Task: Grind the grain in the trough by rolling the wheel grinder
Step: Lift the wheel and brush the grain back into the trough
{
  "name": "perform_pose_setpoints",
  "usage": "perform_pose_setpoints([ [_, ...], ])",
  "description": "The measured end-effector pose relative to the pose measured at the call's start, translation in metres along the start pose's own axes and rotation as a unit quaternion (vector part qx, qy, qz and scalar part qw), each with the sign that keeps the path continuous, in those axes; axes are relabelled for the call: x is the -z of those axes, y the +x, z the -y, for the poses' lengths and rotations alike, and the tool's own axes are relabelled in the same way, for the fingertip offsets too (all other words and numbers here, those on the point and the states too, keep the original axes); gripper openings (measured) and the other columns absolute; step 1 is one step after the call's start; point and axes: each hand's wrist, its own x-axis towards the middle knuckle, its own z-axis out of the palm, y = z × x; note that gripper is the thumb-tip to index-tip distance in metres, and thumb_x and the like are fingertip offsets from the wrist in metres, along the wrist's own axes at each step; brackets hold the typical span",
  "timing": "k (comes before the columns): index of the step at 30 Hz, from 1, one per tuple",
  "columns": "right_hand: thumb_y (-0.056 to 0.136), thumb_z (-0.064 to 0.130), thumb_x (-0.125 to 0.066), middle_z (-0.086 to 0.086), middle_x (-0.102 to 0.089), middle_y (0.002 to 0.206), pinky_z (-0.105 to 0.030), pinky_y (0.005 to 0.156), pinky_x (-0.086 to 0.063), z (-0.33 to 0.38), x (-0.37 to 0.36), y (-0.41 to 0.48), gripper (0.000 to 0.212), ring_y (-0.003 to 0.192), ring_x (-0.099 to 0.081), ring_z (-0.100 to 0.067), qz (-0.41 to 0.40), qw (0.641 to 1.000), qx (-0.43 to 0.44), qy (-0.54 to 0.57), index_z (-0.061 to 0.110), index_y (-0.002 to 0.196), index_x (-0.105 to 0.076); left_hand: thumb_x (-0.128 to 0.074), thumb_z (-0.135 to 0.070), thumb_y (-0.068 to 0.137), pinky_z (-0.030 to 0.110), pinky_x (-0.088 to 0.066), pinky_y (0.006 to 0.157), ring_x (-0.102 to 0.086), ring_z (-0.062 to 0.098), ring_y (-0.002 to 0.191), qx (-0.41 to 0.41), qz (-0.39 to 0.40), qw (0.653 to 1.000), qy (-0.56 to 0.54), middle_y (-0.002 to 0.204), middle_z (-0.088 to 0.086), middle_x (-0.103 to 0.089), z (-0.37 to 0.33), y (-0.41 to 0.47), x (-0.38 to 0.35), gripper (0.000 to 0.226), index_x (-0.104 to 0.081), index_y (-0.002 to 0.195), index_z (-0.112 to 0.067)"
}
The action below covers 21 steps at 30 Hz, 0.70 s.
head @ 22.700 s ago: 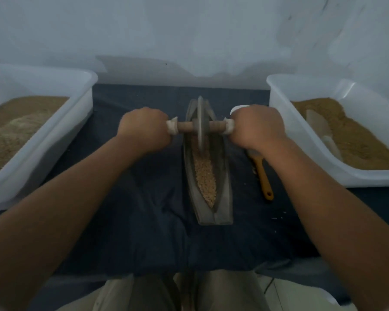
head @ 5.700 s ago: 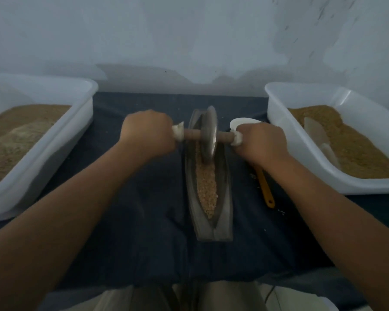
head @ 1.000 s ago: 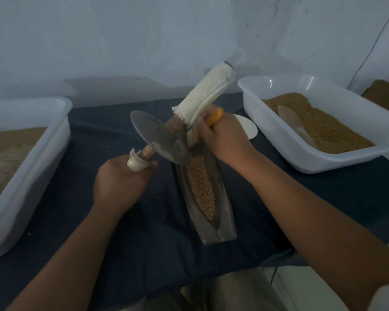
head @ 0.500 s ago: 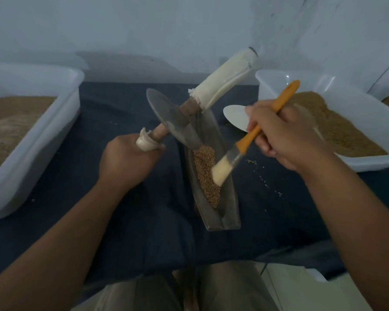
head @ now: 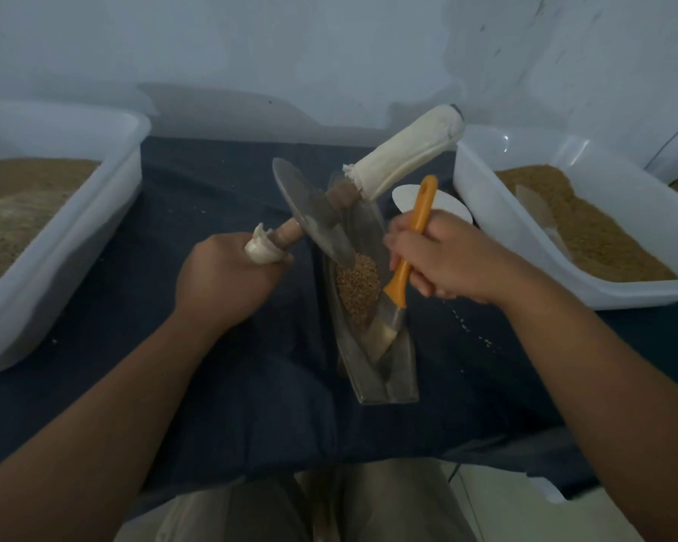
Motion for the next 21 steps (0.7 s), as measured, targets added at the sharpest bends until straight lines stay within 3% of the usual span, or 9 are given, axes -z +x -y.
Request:
perform_pose_setpoints([
  [3,0.109,0.032,-0.049,0.001,-0.064,0.055,-0.012,0.052,-0.044,-0.001,-0.013,0.004,0.039,0.046,-0.059,-0.007,-0.080,0.991,0.063,-0.083,0.022,0.073,-0.059,-0.073,-0.062,0.078,0.036,-0.054,0.065,-0.067,0.014,0.070,-0.003,0.001,1.000,0.005,0.068,-0.010,-0.068,0.000,0.000,-0.001,0.031,-0.069,0.072,-0.031],
  [5,0.108,0.032,-0.049,0.000,-0.065,0.057,-0.012,0.052,-0.045,0.003,-0.008,0.005,0.040,0.047,-0.060,-0.009,-0.127,0.987,0.080,-0.062,0.028,0.069,-0.057,-0.069,-0.066,0.074,0.033,-0.053,0.063,-0.066,0.011,0.068,-0.004,-0.002,1.000,0.008,0.066,-0.012,-0.068,0.000,0.000,-0.001,0.028,-0.069,0.076,-0.038],
  [10,0.105,0.037,-0.049,-0.002,-0.060,0.051,-0.018,0.044,-0.043,0.003,-0.004,0.001,0.037,0.042,-0.053,-0.010,-0.026,0.999,0.035,-0.004,0.027,0.073,-0.063,-0.064,-0.070,0.072,0.031,-0.050,0.063,-0.065,0.009,0.068,-0.013,-0.007,1.000,0.020,0.067,-0.013,-0.067,0.000,0.000,-0.003,0.030,-0.068,0.081,-0.042],
  [13,0.109,0.032,-0.050,0.002,-0.064,0.056,-0.014,0.053,-0.045,0.000,-0.014,0.003,0.038,0.048,-0.060,-0.007,-0.081,0.992,0.058,-0.083,0.022,0.073,-0.058,-0.060,-0.074,0.070,0.026,-0.045,0.058,-0.062,0.005,0.065,-0.021,-0.005,1.000,0.019,0.064,-0.016,-0.066,-0.001,0.000,-0.003,0.028,-0.065,0.084,-0.050],
  [16,0.109,0.030,-0.049,-0.002,-0.064,0.056,-0.013,0.050,-0.044,0.002,-0.006,-0.001,0.038,0.045,-0.057,-0.008,-0.132,0.988,0.064,-0.044,0.020,0.074,-0.059,-0.060,-0.074,0.071,0.026,-0.045,0.058,-0.062,0.004,0.064,-0.020,-0.007,1.000,0.022,0.068,-0.022,-0.066,-0.001,-0.001,-0.002,0.030,-0.065,0.084,-0.049],
  [18,0.106,0.033,-0.048,-0.005,-0.061,0.054,-0.016,0.046,-0.044,0.002,0.001,-0.008,0.036,0.043,-0.054,-0.011,-0.133,0.988,0.071,0.008,0.024,0.074,-0.061,-0.060,-0.074,0.071,0.028,-0.047,0.059,-0.063,0.006,0.065,-0.017,-0.009,1.000,0.019,0.068,-0.021,-0.066,0.000,-0.001,-0.003,0.031,-0.066,0.083,-0.047],
  [21,0.107,0.037,-0.049,-0.003,-0.065,0.058,-0.016,0.049,-0.048,-0.001,-0.002,-0.023,0.033,0.045,-0.058,-0.012,-0.090,0.993,0.075,-0.030,0.029,0.077,-0.064,-0.059,-0.075,0.070,0.027,-0.043,0.057,-0.062,0.006,0.065,-0.016,-0.002,1.000,0.020,0.073,-0.030,-0.064,-0.002,0.000,-0.004,0.030,-0.064,0.086,-0.050],
])
